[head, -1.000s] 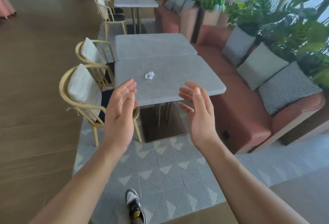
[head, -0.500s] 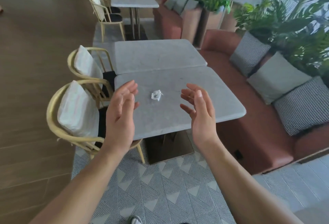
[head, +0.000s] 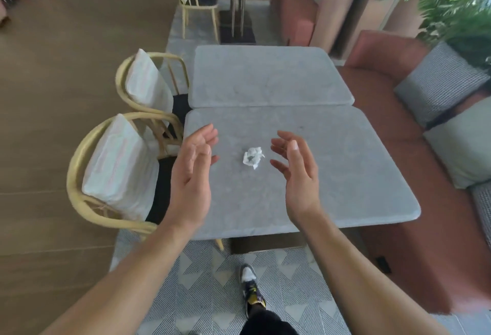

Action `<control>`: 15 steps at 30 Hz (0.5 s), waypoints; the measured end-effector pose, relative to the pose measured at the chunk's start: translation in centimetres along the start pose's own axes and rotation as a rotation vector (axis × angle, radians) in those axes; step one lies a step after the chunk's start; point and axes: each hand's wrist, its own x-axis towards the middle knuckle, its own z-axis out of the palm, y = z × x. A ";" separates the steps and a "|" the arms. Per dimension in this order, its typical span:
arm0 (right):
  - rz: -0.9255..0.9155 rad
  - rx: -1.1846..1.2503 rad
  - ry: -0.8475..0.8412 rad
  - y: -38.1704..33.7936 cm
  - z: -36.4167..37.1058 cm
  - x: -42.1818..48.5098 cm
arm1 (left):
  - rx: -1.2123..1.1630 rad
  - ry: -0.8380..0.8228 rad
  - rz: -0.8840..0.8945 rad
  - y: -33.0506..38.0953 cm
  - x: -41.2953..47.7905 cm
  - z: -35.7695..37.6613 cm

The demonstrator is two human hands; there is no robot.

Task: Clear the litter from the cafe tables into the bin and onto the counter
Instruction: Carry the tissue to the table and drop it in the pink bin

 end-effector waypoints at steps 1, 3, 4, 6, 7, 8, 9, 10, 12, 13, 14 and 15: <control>0.014 -0.011 -0.021 1.0 -0.3 2.0 | 0.014 0.023 -0.002 -0.9 1.1 0.7; 0.052 -0.046 -0.061 2.9 -0.9 5.4 | 0.032 0.051 -0.024 -2.6 3.0 1.9; 0.074 -0.068 -0.086 4.1 -1.2 7.1 | 0.041 0.061 -0.046 -3.5 3.9 2.6; 0.093 -0.105 -0.140 6.6 -1.8 9.9 | 0.060 0.086 -0.076 -5.1 5.5 3.9; 0.102 -0.118 -0.157 7.8 -2.0 11.2 | 0.063 0.104 -0.094 -5.8 6.2 4.6; 0.115 -0.141 -0.171 9.1 -2.2 12.4 | 0.063 0.123 -0.115 -6.4 6.8 5.1; 0.119 -0.185 -0.189 10.4 -2.4 13.4 | 0.065 0.139 -0.130 -6.9 7.3 5.5; 0.114 -0.257 -0.222 11.7 -2.6 14.5 | 0.075 0.151 -0.141 -7.5 7.8 5.9; 0.090 -0.451 -0.321 14.8 -2.7 16.6 | 0.118 0.162 -0.175 -8.7 8.8 6.5; 0.080 -0.551 -0.359 16.5 -2.7 17.6 | 0.142 0.169 -0.196 -9.2 9.2 6.8; 0.077 -0.646 -0.391 18.0 -2.5 18.5 | 0.166 0.181 -0.218 -9.7 9.6 7.0; 0.081 -0.734 -0.426 19.4 -2.2 19.4 | 0.188 0.191 -0.240 -10.2 10.0 7.2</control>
